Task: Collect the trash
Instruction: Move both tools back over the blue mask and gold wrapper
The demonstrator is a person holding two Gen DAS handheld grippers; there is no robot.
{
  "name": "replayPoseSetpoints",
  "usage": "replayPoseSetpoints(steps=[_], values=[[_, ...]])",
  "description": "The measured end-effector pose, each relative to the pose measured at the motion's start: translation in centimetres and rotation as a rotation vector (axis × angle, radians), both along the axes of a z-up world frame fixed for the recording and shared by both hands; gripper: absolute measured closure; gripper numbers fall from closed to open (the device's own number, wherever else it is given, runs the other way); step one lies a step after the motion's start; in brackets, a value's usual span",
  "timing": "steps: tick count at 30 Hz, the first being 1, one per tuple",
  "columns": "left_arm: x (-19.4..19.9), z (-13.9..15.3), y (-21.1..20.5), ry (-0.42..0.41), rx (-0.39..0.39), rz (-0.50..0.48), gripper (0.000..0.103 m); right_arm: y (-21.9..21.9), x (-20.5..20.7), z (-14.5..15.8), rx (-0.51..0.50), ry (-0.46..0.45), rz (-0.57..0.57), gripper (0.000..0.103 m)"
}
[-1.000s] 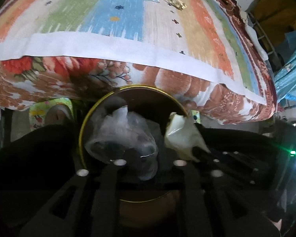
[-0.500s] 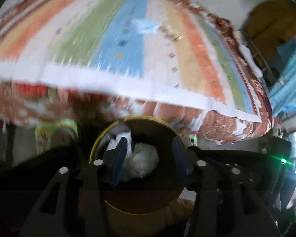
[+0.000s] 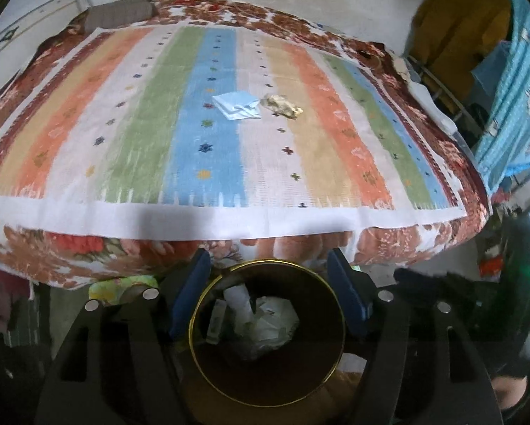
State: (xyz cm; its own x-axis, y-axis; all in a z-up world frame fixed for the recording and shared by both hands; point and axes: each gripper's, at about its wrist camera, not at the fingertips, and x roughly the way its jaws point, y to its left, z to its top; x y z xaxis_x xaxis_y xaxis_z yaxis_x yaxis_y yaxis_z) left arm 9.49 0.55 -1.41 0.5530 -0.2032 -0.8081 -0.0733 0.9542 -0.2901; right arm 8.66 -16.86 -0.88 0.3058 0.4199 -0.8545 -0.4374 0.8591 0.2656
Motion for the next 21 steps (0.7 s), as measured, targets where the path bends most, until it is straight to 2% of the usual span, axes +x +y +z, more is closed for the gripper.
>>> replayPoseSetpoints(steps=[5,11,16,18,21], values=[[1.1,1.0,0.3,-0.017,0.027,-0.008,0.034,-0.4,1.4,2.2,0.009,-0.054,0.004,0.026],[4.4,2.2,1.9,-0.013,0.119,0.015,0.030,-0.3,3.9,4.0,-0.009,-0.101,0.001,0.024],[6.7,1.4,3.3,0.034,0.044,0.037,0.029,0.5,5.9,4.7,-0.022,-0.133,0.019,0.020],[7.3,1.3,3.3,0.030,0.049,0.030,0.029,0.8,6.8,4.9,-0.038,-0.149,0.024,0.019],[8.4,1.3,3.1,0.000,0.097,0.025,0.020,1.1,8.2,4.8,-0.048,-0.153,0.021,0.019]])
